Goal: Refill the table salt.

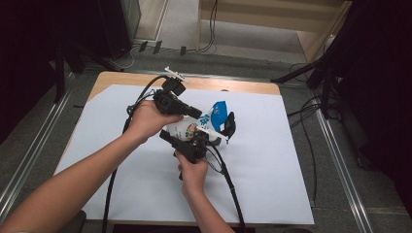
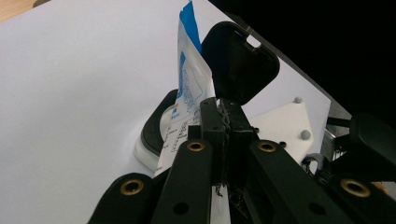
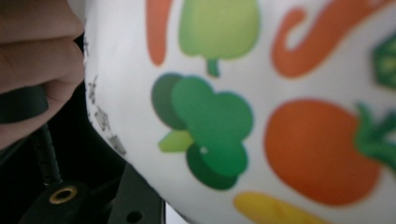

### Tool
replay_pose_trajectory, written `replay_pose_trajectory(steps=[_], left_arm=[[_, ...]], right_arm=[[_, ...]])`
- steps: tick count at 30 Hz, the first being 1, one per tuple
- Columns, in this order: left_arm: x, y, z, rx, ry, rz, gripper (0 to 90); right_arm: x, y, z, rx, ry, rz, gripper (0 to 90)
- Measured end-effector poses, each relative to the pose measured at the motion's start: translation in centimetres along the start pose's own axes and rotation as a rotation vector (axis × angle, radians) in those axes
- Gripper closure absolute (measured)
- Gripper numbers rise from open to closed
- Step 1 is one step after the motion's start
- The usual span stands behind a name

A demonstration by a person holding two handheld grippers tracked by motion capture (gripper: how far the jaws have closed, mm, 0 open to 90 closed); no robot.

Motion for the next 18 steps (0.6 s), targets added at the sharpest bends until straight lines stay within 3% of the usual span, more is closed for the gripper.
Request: replay_pose_trajectory(steps=[2, 7, 8, 9, 11, 12, 13, 18], left_arm=[[0.0, 0.0, 0.0, -0.004, -0.003, 0.005, 90.0], [0.0, 0.4, 0.4, -0.001, -0.003, 0.002, 90.0], [0.0, 0.5, 0.5, 0.002, -0.002, 0.007, 90.0], [0.0, 0.6, 0.7, 0.002, 0.0, 0.004, 90.0], [-0.1, 0.9, 1.1, 0.008, 0.011, 0.012, 89.6], [-0.1, 0.9, 1.1, 0.008, 0.011, 0.012, 89.1], [-0.2, 1.1, 1.4, 0.015, 0.008, 0.016, 88.6], [-0.3, 1.3, 1.7, 0.007, 0.012, 0.027, 82.5]], right_arm=[[0.0, -0.1, -0.1, -0.009, 0.002, -0.003, 62.1], [0.2, -0.2, 0.2, 0.043, 0.022, 0.042, 64.3], [0.1, -0.4, 0.5, 0.08, 0.032, 0.079, 64.7], [0.1, -0.4, 0.5, 0.08, 0.032, 0.079, 64.7], [0.0, -0.9, 0.9, 0.162, 0.045, 0.148, 65.2], [0.0, -0.9, 0.9, 0.162, 0.045, 0.148, 65.2], [0.0, -1.1, 1.2, 0.195, 0.059, 0.18, 65.5], [-0.1, -1.3, 1.4, 0.243, 0.073, 0.21, 65.8]])
Point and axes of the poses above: each handheld gripper's, and its own axes: x roughly backward along the jaws, z roughly out of its underside, y roughly to its left, the point moved 6 cm from there along -x, roughly forward along the jaws, and after that the axes turned 13 degrees about z, right-handed, at the moved point
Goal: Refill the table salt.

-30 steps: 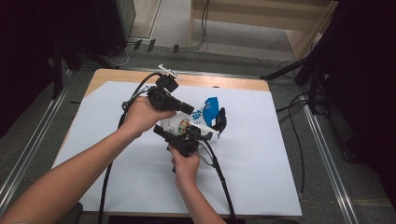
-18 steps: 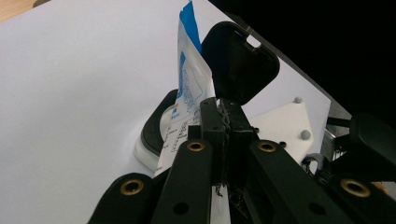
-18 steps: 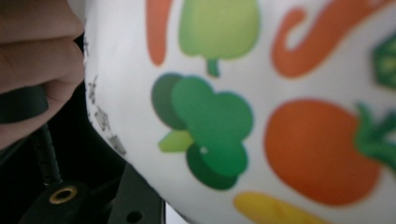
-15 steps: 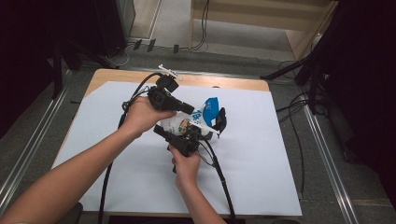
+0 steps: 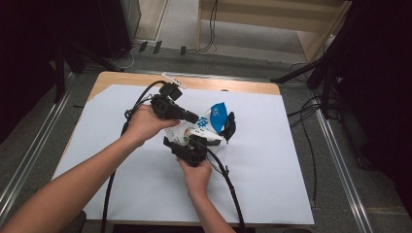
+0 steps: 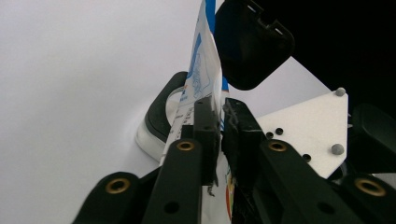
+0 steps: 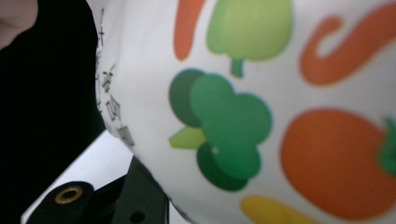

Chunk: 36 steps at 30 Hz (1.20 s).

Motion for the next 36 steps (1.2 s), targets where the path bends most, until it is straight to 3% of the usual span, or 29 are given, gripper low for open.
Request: replay_pose_trajectory(steps=[5, 10, 13, 14, 19, 22, 24, 25, 26, 31, 36], left_arm=[[-0.2, -0.3, -0.4, -0.026, -0.022, 0.027, 75.4], [-0.9, -0.3, -0.9, -0.067, -0.007, 0.047, 61.8], [-1.2, -0.3, -0.9, -0.065, -0.009, 0.054, 64.2], [-1.3, -0.2, -0.8, -0.063, 0.011, 0.048, 67.4], [-0.7, 0.3, -0.6, -0.043, 0.021, 0.045, 89.7], [0.3, 0.1, -0.3, -0.054, 0.009, 0.063, 90.0], [1.9, -0.4, -0.1, -0.081, -0.035, 0.085, 90.0], [1.9, -0.4, -0.1, -0.081, -0.035, 0.085, 90.0], [2.9, -0.7, 0.0, -0.098, -0.071, 0.1, 90.0], [4.7, -0.8, 0.4, -0.127, -0.129, 0.107, 90.0], [6.2, -0.6, 0.8, -0.142, -0.176, 0.118, 90.0]], right_arm=[[0.1, -0.3, 0.0, 0.067, 0.007, 0.044, 66.1], [0.4, -0.4, 0.6, 0.218, 0.049, 0.095, 66.2], [0.5, -0.3, 0.9, 0.255, 0.069, 0.096, 66.2], [0.5, -0.2, 1.1, 0.292, 0.084, 0.086, 66.2], [0.9, 0.1, 1.4, 0.318, 0.107, 0.061, 65.4], [1.1, 0.2, 1.5, 0.337, 0.119, 0.042, 62.9], [1.7, 0.4, 1.4, 0.353, 0.127, 0.024, 58.0], [2.0, 0.5, 1.3, 0.36, 0.126, 0.016, 56.9], [2.4, 0.6, 1.2, 0.36, 0.129, 0.01, 56.2], [3.7, 0.4, 0.8, 0.342, 0.138, -0.011, 53.8], [5.2, -0.9, 0.9, 0.332, 0.158, 0.001, 52.3]])
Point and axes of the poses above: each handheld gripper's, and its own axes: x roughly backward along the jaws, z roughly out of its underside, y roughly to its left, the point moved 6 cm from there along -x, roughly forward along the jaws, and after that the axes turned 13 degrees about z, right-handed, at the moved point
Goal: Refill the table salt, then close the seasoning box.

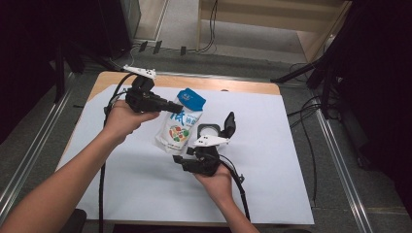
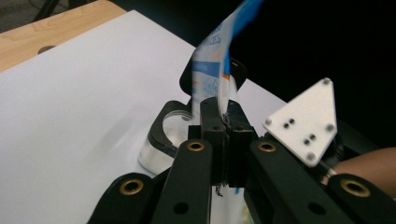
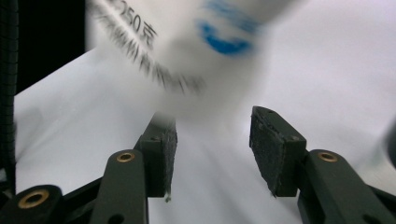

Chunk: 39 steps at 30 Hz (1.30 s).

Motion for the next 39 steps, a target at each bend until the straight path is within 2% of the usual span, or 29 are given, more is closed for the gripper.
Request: replay_pose_trajectory(steps=[1, 4, 6, 8, 9, 11, 12, 17, 20, 23, 24, 25, 26, 27, 28, 35, 36, 37, 39], left_arm=[[0.3, 0.0, 0.0, 0.003, -0.007, -0.007, 90.0], [0.9, 0.6, 0.6, 0.005, 0.009, -0.05, 90.0], [2.1, 2.0, 1.3, 0.034, -0.009, -0.088, 90.0], [2.5, 2.4, 1.5, 0.043, -0.021, -0.093, 90.0], [3.2, 3.2, 1.7, 0.046, -0.033, -0.11, 90.0], [3.4, 3.5, 1.8, 0.053, -0.034, -0.108, 90.0], [3.5, 4.0, 2.2, 0.038, -0.015, -0.12, 90.0], [3.5, 5.1, 3.1, 0.032, -0.002, -0.129, 90.0], [3.5, 5.8, 3.8, 0.042, -0.006, -0.129, 90.0], [4.3, 7.2, 5.1, 0.076, 0.006, -0.151, 90.0], [4.5, 7.5, 5.5, 0.081, 0.0, -0.159, 90.0], [4.9, 7.7, 5.8, 0.087, -0.025, -0.146, 90.0], [5.3, 7.9, 6.0, 0.096, -0.052, -0.141, 90.0], [5.3, 7.9, 6.0, 0.096, -0.052, -0.141, 90.0], [6.1, 8.1, 6.3, 0.105, -0.078, -0.146, 90.0], [8.1, 8.3, 7.6, 0.123, -0.102, -0.175, 90.0], [8.8, 8.5, 8.2, 0.13, -0.105, -0.193, 90.0], [8.8, 8.5, 8.2, 0.13, -0.105, -0.193, 90.0], [9.8, 8.8, 8.9, 0.13, -0.108, -0.233, 89.9]], right_arm=[[0.3, -0.3, 0.2, -0.025, 0.002, -0.004, 52.1], [1.2, -1.2, 0.6, -0.039, -0.002, -0.006, 52.3], [1.9, -1.5, 0.7, -0.045, -0.004, -0.006, 52.4], [2.2, -1.6, 0.8, -0.046, -0.007, -0.007, 52.5], [2.8, -2.0, 0.9, -0.048, -0.009, -0.005, 52.6], [3.3, -2.2, 0.8, -0.043, -0.011, 0.0, 52.8], [3.6, -2.4, 0.7, -0.046, -0.016, 0.001, 52.8], [4.3, -2.7, 0.5, -0.062, -0.038, -0.01, 52.9], [4.6, -3.1, 0.4, -0.075, -0.038, -0.006, 52.8], [5.0, -3.7, 0.5, -0.074, -0.044, 0.012, 52.9], [5.1, -3.8, 0.5, -0.076, -0.047, 0.016, 53.1], [5.2, -4.0, 0.5, -0.077, -0.051, 0.023, 53.1], [5.3, -4.2, 0.5, -0.083, -0.053, 0.024, 53.2], [5.3, -4.2, 0.5, -0.083, -0.053, 0.024, 53.2], [5.5, -4.5, 0.5, -0.103, -0.056, 0.026, 53.4], [6.6, -5.5, 0.4, -0.116, -0.082, 0.047, 55.0], [6.9, -5.9, 0.5, -0.115, -0.082, 0.059, 55.8], [6.9, -5.9, 0.5, -0.115, -0.082, 0.059, 55.8], [7.3, -6.4, 0.6, -0.116, -0.076, 0.076, 57.6]])
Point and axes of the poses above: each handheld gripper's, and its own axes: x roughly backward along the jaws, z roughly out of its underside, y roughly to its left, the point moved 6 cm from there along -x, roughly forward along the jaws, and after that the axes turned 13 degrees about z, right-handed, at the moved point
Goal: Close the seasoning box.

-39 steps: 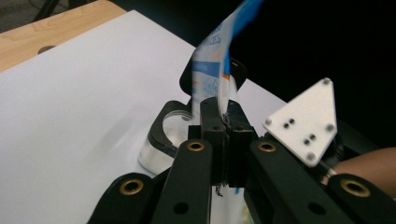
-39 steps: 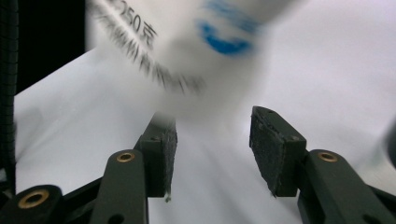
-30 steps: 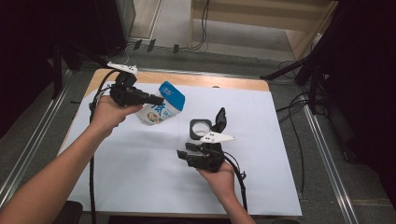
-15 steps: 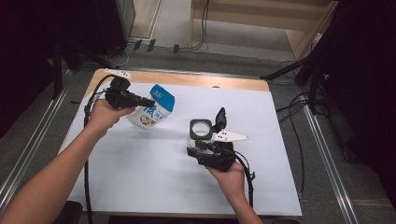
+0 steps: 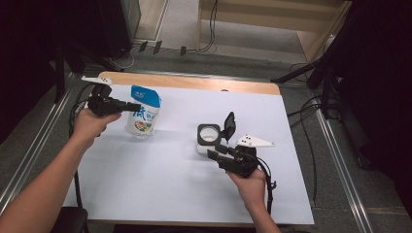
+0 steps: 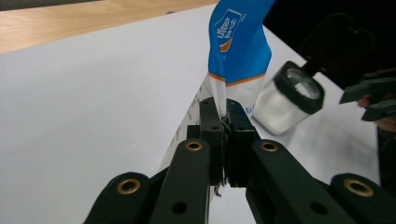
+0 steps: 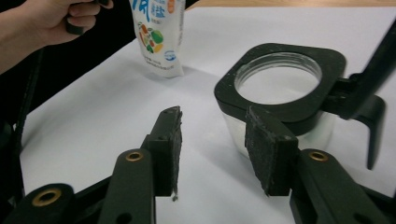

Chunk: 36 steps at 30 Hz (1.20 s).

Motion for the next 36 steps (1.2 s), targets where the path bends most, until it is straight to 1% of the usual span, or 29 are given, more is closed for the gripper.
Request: replay_pose_trajectory(steps=[2, 3, 5, 8, 9, 10, 11, 12, 13, 14, 15, 16, 17, 18, 19, 20, 21, 22, 23, 24, 25, 26, 28, 29, 32, 33, 34, 35, 36], left_arm=[[0.2, 0.1, 0.2, 0.005, 0.003, -0.002, 89.5], [0.6, 0.2, 0.6, -0.001, 0.0, -0.009, 89.2], [0.8, 0.2, 0.8, 0.004, -0.003, -0.007, 88.8], [0.9, 0.2, 1.2, 0.011, -0.018, 0.001, 86.7], [1.0, 0.2, 1.5, 0.016, -0.02, -0.001, 83.7], [1.1, 0.2, 1.6, 0.014, -0.018, -0.001, 82.4], [1.1, 0.2, 1.6, 0.014, -0.018, -0.001, 80.9], [1.1, 0.2, 1.6, 0.018, -0.03, -0.005, 80.9], [1.2, 0.1, 1.7, 0.024, -0.028, 0.001, 79.4], [1.2, 0.0, 1.8, 0.022, -0.028, 0.001, 79.4], [1.1, -0.1, 1.9, 0.017, -0.023, -0.002, 77.4], [1.1, -0.1, 1.9, 0.017, -0.023, -0.002, 75.1], [1.1, -0.2, 1.9, 0.014, -0.023, -0.013, 75.1], [1.2, -0.3, 1.9, 0.012, -0.022, -0.015, 72.8], [1.3, -0.4, 2.1, 0.011, -0.022, -0.018, 69.7], [1.3, -0.4, 2.1, 0.011, -0.022, -0.018, 68.1], [1.5, -0.4, 2.2, 0.013, -0.028, -0.022, 66.4], [1.5, -0.4, 2.2, 0.013, -0.028, -0.022, 64.4], [1.6, -0.5, 2.3, 0.02, -0.027, -0.022, 62.0], [1.6, -0.5, 2.4, 0.022, -0.022, -0.025, 62.0], [1.7, -0.6, 2.5, 0.02, -0.026, -0.031, 58.1], [1.7, -0.6, 2.5, 0.02, -0.026, -0.031, 56.6], [1.6, -0.9, 2.7, -0.001, -0.009, -0.049, 54.3], [1.5, -1.1, 2.7, -0.001, -0.011, -0.058, 53.0], [1.7, -1.4, 2.7, 0.001, -0.017, -0.063, 49.7], [1.7, -1.6, 2.8, 0.006, -0.023, -0.059, 49.7], [1.9, -1.9, 3.1, 0.002, -0.018, -0.062, 48.4], [1.9, -1.9, 3.1, 0.002, -0.018, -0.062, 47.8], [2.0, -2.1, 3.2, 0.003, -0.02, -0.071, 47.3]], right_arm=[[0.2, -0.3, 0.1, 0.01, 0.007, 0.017, 59.3], [0.4, -0.6, 0.1, 0.011, 0.009, 0.023, 60.5], [0.5, -0.8, 0.2, 0.012, 0.013, 0.027, 61.5], [0.8, -1.9, 0.2, -0.015, 0.024, 0.039, 65.6], [1.1, -2.6, 0.2, -0.04, 0.023, 0.034, 72.5], [1.3, -2.9, 0.2, -0.045, 0.024, 0.036, 77.4], [1.3, -2.9, 0.2, -0.045, 0.024, 0.036, 77.4], [1.5, -3.2, 0.1, -0.047, 0.021, 0.033, 80.1], [1.7, -3.7, 0.0, -0.051, 0.022, 0.036, 85.2], [1.7, -3.7, 0.0, -0.051, 0.022, 0.036, 85.2], [1.7, -4.2, -0.1, -0.047, 0.034, 0.048, 87.6], [1.7, -4.2, -0.1, -0.047, 0.034, 0.048, 87.6], [1.7, -4.4, -0.1, -0.048, 0.036, 0.054, 89.1], [1.7, -4.7, -0.2, -0.049, 0.04, 0.058, 89.9], [1.7, -5.3, -0.3, -0.059, 0.045, 0.077, 90.0], [1.7, -5.3, -0.3, -0.059, 0.045, 0.077, 90.0], [1.8, -6.0, -0.7, -0.075, 0.034, 0.091, 90.0], [1.8, -6.0, -0.7, -0.075, 0.034, 0.091, 90.0], [1.8, -6.5, -1.2, -0.093, 0.017, 0.096, 90.0], [1.8, -6.5, -1.2, -0.093, 0.017, 0.096, 90.0], [1.6, -6.9, -1.8, -0.092, 0.004, 0.104, 90.0], [1.5, -7.0, -2.1, -0.094, -0.003, 0.108, 90.0], [1.3, -7.2, -2.7, -0.112, -0.022, 0.103, 90.0], [1.1, -7.2, -3.1, -0.117, -0.034, 0.092, 90.0], [0.4, -6.7, -4.0, -0.107, -0.039, 0.081, 90.0], [0.4, -6.7, -4.0, -0.107, -0.039, 0.081, 90.0], [0.0, -6.4, -4.5, -0.1, -0.046, 0.083, 90.0], [0.0, -6.4, -4.5, -0.1, -0.046, 0.083, 90.0], [-0.3, -6.3, -4.8, -0.109, -0.052, 0.07, 90.0]])
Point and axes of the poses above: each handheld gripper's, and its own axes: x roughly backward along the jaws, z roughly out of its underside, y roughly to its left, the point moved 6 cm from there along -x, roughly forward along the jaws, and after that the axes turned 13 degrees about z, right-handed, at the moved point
